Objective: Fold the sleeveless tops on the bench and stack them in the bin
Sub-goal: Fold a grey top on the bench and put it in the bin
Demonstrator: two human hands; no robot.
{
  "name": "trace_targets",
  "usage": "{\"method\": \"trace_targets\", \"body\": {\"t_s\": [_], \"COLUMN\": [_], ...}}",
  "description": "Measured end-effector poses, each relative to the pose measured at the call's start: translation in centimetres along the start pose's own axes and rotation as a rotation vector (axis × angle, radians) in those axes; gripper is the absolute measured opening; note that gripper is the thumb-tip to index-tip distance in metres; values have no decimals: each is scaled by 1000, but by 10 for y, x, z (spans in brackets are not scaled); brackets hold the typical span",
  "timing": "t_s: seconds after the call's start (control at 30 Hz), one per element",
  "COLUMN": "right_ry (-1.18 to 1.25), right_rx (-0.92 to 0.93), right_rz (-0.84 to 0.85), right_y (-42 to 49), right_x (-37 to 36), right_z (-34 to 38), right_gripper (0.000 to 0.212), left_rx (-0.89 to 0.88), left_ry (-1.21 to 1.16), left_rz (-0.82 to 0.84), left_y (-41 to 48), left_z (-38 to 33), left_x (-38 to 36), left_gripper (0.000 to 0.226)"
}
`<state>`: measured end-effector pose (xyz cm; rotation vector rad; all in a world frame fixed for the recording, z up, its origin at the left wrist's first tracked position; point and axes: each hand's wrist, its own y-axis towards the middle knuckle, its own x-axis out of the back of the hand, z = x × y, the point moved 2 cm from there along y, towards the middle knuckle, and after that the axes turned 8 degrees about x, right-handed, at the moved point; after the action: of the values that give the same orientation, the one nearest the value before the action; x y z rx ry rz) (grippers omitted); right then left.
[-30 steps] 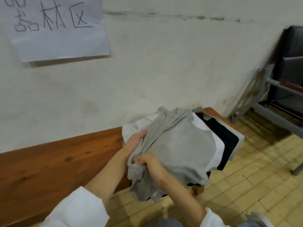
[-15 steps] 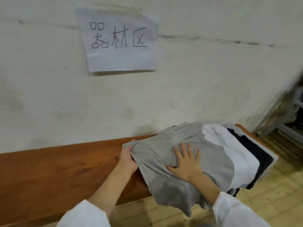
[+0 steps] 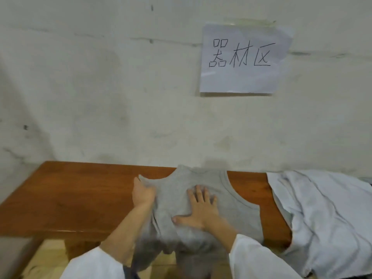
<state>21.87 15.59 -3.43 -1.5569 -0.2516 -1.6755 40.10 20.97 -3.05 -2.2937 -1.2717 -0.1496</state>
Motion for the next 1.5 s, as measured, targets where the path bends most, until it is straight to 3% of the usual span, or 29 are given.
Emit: {"method": "trace_targets", "body": {"t_s": [0.07,0.13,0.2,0.27,0.4,0.67,0.8,0.93,0.97,1.07,1.27,1.5], "right_ry": [29,78,69,56,43,-47,-21,6,6,42,33,18], "right_rx": [22,-44,-195,-349,-343,-221,-160,-229,-301,-396,-257,-179], "right_rz": [-71,-232,-357,-371,-339,-333,-365,-763,-776,-643,-425,-304], "right_y": [0,-7,-18,-30,-40,20,35,19,14,1,-10,-15], "right_x": [-3,-7,-13,-18,-17,16,23,22,21,10,1,3], "right_z": [6,-3,-20,-40,-81,-138,-144,-138,-137,-136,-141,-152], "right_gripper": [119,101,78,75,84,90,109,52,43,50,76,82], "left_rx": [-314,-571,-713,-658,-557,-476,-496,-681,-669,-579,-497,-556], "left_ry": [516,882,1018,1107,1108,1047,1085,1067,1048,1056,1056,966], "left_rz": [-164,-265,-200,-54,29,-39,-59,9,15,10,-42,1], "left_y": [-10,-30,-51,-63,-57,-5,0,-21,-25,-36,-37,-35], "left_z": [2,8,18,28,33,14,-3,-1,4,16,28,30], "left_x": [12,5,-13,-30,-47,-37,-53,-68,-71,-70,-49,-46], "left_gripper": [69,77,70,59,59,56,54,51,49,53,64,60]}}
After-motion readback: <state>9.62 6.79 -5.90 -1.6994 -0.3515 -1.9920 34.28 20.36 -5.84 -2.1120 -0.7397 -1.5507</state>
